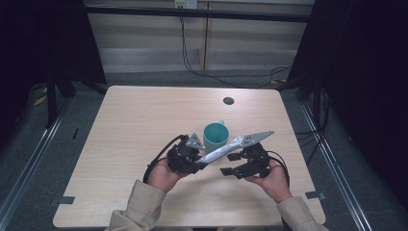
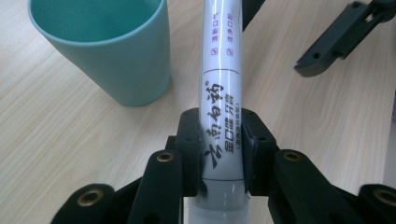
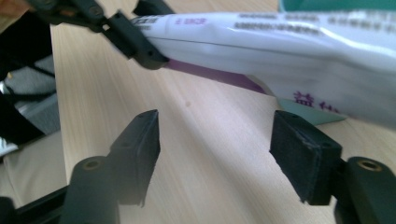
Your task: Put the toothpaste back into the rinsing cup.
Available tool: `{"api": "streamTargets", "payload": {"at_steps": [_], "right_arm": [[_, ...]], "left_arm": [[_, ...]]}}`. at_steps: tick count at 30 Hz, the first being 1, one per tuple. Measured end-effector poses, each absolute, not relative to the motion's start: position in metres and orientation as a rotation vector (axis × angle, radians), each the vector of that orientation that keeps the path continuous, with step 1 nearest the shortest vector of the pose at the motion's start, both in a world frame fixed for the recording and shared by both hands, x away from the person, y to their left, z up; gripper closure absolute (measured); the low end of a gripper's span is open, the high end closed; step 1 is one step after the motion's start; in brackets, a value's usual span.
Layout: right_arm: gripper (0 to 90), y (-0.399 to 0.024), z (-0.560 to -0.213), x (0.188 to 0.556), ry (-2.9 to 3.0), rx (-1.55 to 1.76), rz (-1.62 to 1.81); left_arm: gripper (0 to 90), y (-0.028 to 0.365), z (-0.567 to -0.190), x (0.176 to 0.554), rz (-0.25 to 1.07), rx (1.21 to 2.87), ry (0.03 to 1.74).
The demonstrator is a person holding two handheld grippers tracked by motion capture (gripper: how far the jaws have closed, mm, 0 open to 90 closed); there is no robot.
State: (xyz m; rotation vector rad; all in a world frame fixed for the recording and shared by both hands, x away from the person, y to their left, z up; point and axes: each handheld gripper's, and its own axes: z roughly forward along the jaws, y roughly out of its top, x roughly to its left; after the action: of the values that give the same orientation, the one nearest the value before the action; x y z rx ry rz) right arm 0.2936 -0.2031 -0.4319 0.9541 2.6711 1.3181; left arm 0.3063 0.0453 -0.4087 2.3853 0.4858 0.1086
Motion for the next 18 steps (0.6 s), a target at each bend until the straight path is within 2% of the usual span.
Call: {"api": "streamTargets", "payload": {"at_steps": [18], "right_arm": [[30.1, -0.208, -0.417, 0.299, 2.506, 1.065, 1.576]], "left_arm": [[72.3, 0.039, -0.415, 0.304, 0.059, 2.338, 0.504]]}}
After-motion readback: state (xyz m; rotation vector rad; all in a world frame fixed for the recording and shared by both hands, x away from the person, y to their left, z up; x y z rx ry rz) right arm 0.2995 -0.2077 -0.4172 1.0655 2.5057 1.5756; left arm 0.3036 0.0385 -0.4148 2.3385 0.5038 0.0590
